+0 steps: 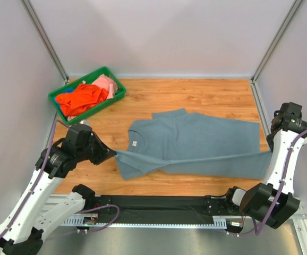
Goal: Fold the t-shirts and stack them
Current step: Flatten the tshirt out
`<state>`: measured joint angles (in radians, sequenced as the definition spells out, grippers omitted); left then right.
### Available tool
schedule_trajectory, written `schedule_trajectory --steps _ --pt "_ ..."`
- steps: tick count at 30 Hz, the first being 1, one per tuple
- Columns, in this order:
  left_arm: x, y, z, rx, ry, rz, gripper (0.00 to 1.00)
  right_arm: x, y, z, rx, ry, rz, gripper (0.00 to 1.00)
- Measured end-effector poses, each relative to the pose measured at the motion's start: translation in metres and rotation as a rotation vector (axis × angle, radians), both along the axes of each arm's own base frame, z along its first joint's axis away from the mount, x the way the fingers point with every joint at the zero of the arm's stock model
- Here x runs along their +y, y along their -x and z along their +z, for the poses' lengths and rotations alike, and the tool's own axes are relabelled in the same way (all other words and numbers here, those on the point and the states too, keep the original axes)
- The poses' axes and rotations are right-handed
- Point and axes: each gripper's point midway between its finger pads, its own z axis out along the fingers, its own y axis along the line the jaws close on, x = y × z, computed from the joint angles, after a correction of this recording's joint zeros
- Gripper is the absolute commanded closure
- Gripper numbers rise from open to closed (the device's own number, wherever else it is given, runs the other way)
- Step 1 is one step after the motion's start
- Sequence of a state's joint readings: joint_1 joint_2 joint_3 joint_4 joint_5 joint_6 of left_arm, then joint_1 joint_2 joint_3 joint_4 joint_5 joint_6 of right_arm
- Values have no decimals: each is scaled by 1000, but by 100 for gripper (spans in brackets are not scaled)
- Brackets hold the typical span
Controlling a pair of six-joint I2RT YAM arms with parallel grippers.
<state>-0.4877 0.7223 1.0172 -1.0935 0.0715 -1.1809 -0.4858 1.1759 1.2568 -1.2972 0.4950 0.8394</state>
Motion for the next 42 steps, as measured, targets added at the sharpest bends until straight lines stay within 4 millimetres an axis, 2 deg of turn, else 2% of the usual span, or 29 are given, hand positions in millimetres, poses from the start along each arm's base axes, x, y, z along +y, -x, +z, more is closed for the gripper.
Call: schedule_trajectory --steps 1,3,5,6,7,9,10,12,13,14,16,17,18,20,22,24,26,28,30,32,36,38,40,42 --pt "2 -1 -5 18 -20 6 100 3 -2 -4 0 -19 11 100" --pt "5 -13 -6 19 -63 33 100 7 -19 -8 -52 -58 48 100" --pt "5 -35 7 -19 -100 57 100 15 -56 -2 -170 -118 115 100" --pt "2 -55 23 -72 -105 74 100 17 -76 5 -227 -139 150 100" --pt "-3 -79 42 -130 -103 88 100 21 -105 18 -308 -165 203 100" --pt "-13 -137 91 -273 -82 123 100 23 -169 63 -474 -174 316 100" --pt "-18 -169 116 -335 -77 140 100 23 -202 94 -565 -161 381 100" --pt "-23 -228 172 -477 -69 180 100 21 -264 172 -763 -102 511 100" --pt "-26 -252 197 -542 -66 195 100 20 -286 211 -866 -51 567 100" --pt "-27 -278 234 -645 -50 217 100 20 -300 252 -964 0 615 100" --pt "-26 -305 293 -811 -36 249 100 20 -308 316 -1130 91 679 100" --pt "-24 -310 323 -901 -20 266 100 19 -304 342 -1207 129 692 100" --pt "-22 -311 342 -960 -10 279 100 19 -296 362 -1265 152 695 100" --pt "-16 -299 376 -1061 11 300 100 12 -273 388 -1354 174 666 100" --pt "-11 -282 396 -1121 30 306 100 3 -254 399 -1398 187 626 100" --pt "-6 -265 408 -1152 35 303 100 -5 -241 410 -1430 207 603 100" --pt "-3 -253 412 -1164 31 294 100 -6 -239 413 -1442 209 609 100" --pt "0 -244 407 -1158 16 284 100 -4 -242 398 -1418 174 619 100" --pt "1 -239 393 -1124 -7 272 100 0 -247 371 -1367 113 617 100" --pt "4 -234 368 -1074 -53 252 100 1 -250 334 -1291 61 612 100" --pt "8 -223 332 -991 -121 218 100 2 -245 281 -1150 9 604 100" --pt "11 -214 313 -954 -140 205 100 2 -237 257 -1082 -2 582 100" --pt "14 -203 291 -903 -150 193 100 1 -221 230 -1003 -15 518 100" --pt "17 -190 262 -832 -156 179 100 -2 -198 195 -892 -36 417 100"
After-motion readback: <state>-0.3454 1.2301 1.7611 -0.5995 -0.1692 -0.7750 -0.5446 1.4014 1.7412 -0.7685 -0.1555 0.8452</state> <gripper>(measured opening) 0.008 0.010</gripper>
